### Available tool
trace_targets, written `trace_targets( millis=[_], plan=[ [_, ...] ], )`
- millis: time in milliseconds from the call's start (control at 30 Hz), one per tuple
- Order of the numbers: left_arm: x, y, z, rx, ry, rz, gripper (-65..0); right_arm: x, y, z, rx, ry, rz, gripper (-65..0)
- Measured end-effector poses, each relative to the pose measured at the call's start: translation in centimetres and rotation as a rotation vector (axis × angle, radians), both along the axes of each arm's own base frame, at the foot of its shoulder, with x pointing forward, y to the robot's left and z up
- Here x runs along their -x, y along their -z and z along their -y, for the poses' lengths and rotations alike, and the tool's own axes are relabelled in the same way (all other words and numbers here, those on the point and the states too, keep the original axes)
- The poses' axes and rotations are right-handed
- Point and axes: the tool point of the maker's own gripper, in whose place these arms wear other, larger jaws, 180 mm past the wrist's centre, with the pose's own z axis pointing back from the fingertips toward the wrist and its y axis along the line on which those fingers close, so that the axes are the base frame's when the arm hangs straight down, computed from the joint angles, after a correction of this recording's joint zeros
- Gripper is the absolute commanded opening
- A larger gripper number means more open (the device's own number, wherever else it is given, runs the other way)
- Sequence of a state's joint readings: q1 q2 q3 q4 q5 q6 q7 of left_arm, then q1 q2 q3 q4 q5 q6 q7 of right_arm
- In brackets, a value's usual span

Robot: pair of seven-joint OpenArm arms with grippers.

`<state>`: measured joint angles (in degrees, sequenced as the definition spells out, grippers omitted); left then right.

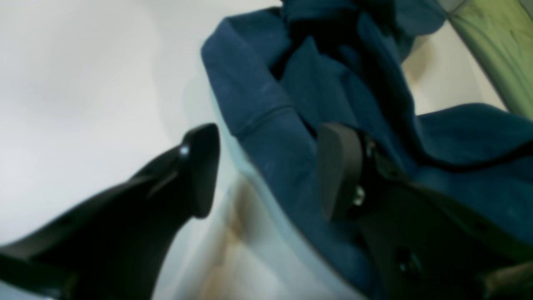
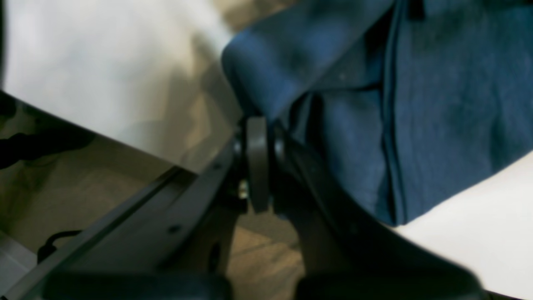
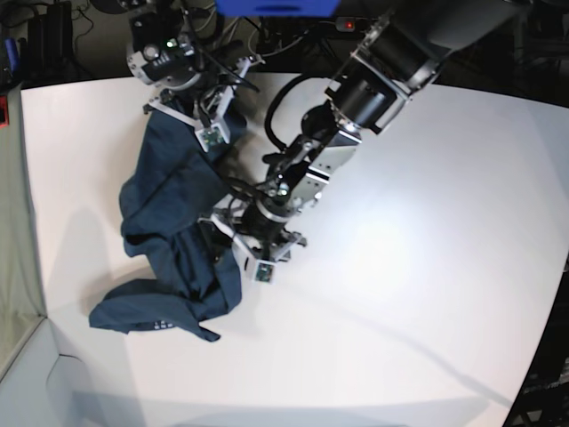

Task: Layout the t-shirt on the table in an organized manner, then fold the t-shirt properly
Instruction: 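Grasp a shirt corner with the left gripper and pull it away from the right gripper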

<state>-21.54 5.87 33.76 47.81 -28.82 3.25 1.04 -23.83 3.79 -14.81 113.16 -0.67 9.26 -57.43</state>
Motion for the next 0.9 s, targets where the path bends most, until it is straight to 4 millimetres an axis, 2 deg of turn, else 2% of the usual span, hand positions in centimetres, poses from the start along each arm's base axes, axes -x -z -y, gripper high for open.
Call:
trace_targets(
  millis=[233, 367, 400, 467, 533, 567, 633, 767, 833, 900],
  plan=[
    [-0.6, 2.1, 0.2, -0.051, -0.009, -0.062, -28.9, 0.0, 0.0, 0.0, -0.001, 0.000, 0.000, -65.0],
    [-1.3, 3.0, -1.0, -0.084, -0.026, -0.058, -30.0, 0.0, 0.0, 0.0, 0.000, 0.000, 0.000, -65.0],
    [-1.4, 3.0, -1.1, -0.087, -0.027, -0.059, -32.0, 0.0, 0.0, 0.0, -0.001, 0.000, 0.000, -65.0],
    [-1.5, 3.2, -1.3, -0.095, -0.030, -0.062, -41.6, 0.1, 0.0, -0.1, -0.001, -0.001, -0.001, -65.0],
    [-1.5, 3.3, -1.5, -0.095, -0.035, -0.064, -59.0, 0.0, 0.0, -0.1, -0.001, -0.001, -0.001, -65.0],
    [-1.5, 3.4, -1.5, -0.098, -0.034, -0.069, -65.0, 0.0, 0.0, 0.0, -0.001, -0.001, -0.001, -65.0],
    [-1.5, 3.4, -1.5, -0.099, -0.033, -0.070, -62.5, 0.0, 0.0, -0.1, -0.001, -0.001, -0.001, -65.0],
    [-1.8, 3.3, -1.7, -0.106, -0.031, -0.074, -64.6, 0.0, 0.0, -0.1, -0.001, -0.001, -0.001, -65.0],
    [-2.2, 3.4, -3.3, -0.127, -0.035, -0.064, -64.6, 0.0, 0.0, 0.0, -0.001, -0.001, 0.000, -65.0],
    [-3.2, 3.6, -6.8, -0.168, -0.064, -0.038, -64.6, 0.0, 0.0, 0.2, 0.003, 0.002, 0.000, -65.0]
  ],
)
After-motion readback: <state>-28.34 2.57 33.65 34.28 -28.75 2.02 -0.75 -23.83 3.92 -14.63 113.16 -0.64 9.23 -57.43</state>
